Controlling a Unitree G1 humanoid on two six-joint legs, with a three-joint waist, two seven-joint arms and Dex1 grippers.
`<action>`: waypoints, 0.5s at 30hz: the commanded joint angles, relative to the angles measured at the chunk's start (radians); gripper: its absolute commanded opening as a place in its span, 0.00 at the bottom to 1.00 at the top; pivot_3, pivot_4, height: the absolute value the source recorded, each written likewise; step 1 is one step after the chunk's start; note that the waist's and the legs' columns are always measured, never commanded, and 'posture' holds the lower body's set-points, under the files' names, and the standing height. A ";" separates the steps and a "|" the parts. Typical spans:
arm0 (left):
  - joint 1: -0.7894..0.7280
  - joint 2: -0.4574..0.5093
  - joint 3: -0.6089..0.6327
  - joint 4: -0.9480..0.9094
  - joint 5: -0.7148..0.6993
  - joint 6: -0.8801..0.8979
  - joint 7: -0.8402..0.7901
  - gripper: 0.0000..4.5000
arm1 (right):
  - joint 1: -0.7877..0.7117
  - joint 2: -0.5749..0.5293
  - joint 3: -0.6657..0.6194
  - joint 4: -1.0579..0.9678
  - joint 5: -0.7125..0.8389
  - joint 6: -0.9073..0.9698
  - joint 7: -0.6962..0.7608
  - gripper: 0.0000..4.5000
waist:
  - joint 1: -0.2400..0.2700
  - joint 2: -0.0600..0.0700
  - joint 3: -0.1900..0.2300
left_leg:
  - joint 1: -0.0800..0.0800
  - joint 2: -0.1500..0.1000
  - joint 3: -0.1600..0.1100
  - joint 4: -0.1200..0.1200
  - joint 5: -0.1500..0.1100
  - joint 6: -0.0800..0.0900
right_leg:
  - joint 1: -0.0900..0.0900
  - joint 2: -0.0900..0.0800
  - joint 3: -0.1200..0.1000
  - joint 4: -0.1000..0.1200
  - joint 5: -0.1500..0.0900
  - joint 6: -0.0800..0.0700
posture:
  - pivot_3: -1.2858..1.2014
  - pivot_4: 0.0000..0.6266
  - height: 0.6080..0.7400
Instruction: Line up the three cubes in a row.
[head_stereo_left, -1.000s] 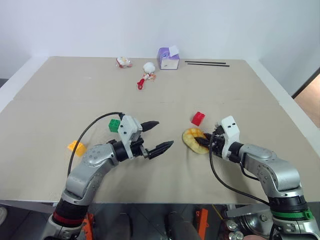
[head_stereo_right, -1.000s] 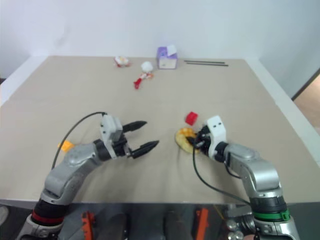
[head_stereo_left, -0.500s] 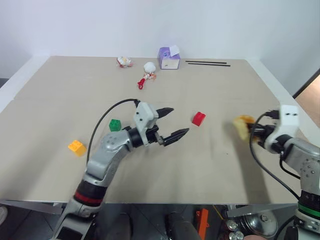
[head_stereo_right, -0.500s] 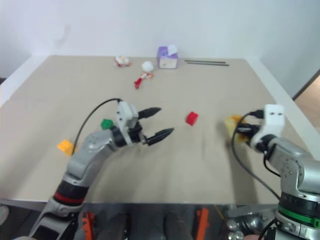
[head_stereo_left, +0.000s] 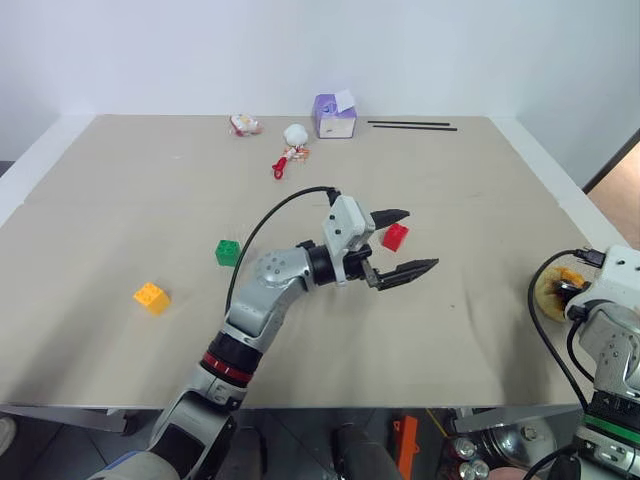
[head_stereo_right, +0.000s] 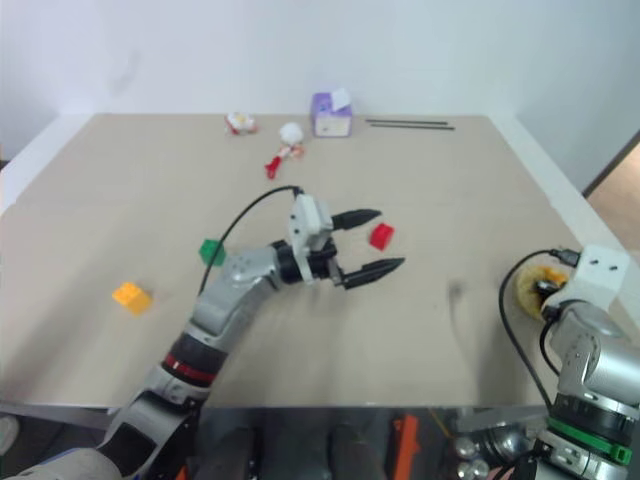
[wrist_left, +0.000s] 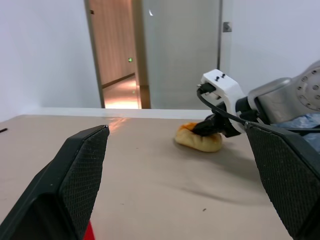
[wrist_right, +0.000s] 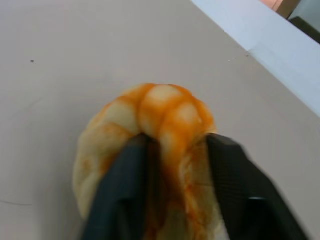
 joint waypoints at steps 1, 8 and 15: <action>-0.006 -0.007 0.002 -0.011 0.013 -0.037 -0.009 1.00 | -0.001 -0.005 -0.031 -0.063 -0.007 -0.027 -0.005 0.72 | 0.000 0.000 0.000 | 0.000 0.000 0.000 0.000 0.000 0.000 | 0.000 0.000 0.000 0.000 0.000 0.000 | 0.52 0.24 1.00; 0.014 0.021 0.028 -0.026 0.030 -0.051 0.014 1.00 | -0.025 -0.029 0.025 -0.085 -0.007 -0.125 0.062 1.00 | -0.001 0.001 0.000 | 0.000 0.000 0.001 0.000 0.000 0.000 | 0.000 0.000 0.001 0.000 0.000 0.000 | 0.52 0.24 1.00; 0.084 0.106 0.098 -0.063 0.033 -0.044 0.053 1.00 | -0.113 0.034 0.176 -0.101 0.044 -0.227 0.192 1.00 | -0.007 0.002 0.000 | 0.001 0.001 0.001 -0.001 0.000 0.000 | 0.000 0.001 0.001 0.000 0.000 0.000 | 0.52 0.24 1.00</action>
